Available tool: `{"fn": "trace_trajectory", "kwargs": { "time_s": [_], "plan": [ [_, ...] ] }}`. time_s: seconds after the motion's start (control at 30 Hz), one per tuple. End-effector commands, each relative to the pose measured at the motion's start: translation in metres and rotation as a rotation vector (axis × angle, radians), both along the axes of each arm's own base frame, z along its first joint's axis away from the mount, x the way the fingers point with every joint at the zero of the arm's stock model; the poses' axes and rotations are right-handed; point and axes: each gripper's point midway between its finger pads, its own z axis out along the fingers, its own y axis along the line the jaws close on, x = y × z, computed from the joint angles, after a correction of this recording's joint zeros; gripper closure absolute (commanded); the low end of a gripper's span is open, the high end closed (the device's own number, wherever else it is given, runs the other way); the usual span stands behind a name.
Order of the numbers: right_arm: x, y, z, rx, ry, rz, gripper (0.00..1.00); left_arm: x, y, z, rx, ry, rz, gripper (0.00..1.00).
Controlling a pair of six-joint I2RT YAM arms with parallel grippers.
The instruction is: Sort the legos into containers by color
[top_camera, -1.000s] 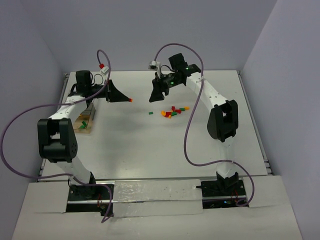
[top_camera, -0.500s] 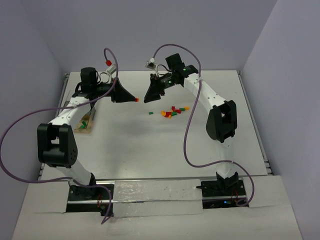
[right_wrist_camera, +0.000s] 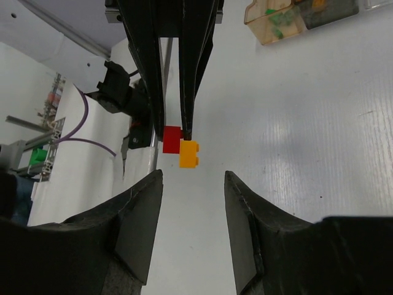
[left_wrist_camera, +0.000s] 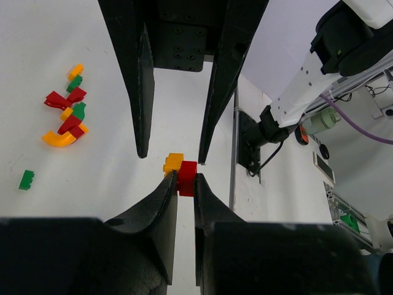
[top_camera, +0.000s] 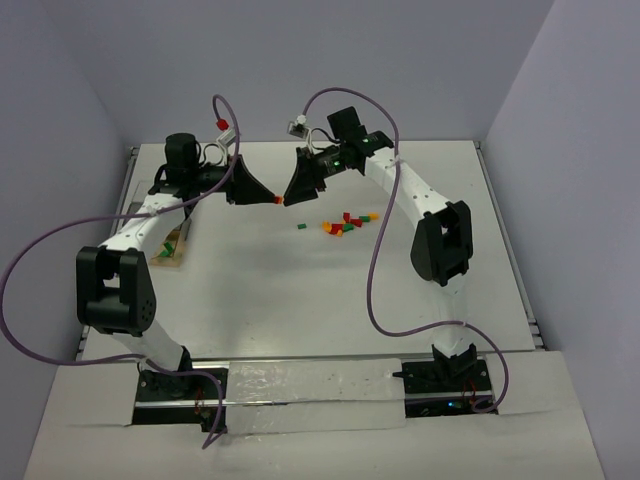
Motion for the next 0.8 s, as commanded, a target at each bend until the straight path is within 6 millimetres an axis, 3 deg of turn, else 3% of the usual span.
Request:
{"fn": "trace_trajectory", "kwargs": {
  "time_s": [0.0,0.57,0.77],
  "plan": [
    [-0.006,0.004,0.031,0.059,-0.071,0.026,0.49,-0.004,-0.005,0.019,-0.030,-0.072,-0.047,1.00],
    [-0.006,0.007,0.033,0.061,-0.079,0.025,0.60,0.007,-0.009,0.015,-0.003,-0.041,-0.025,1.00],
    [-0.004,0.008,0.031,0.057,-0.073,0.018,0.68,0.009,-0.010,0.013,0.008,-0.025,-0.018,1.00]
  ]
}}
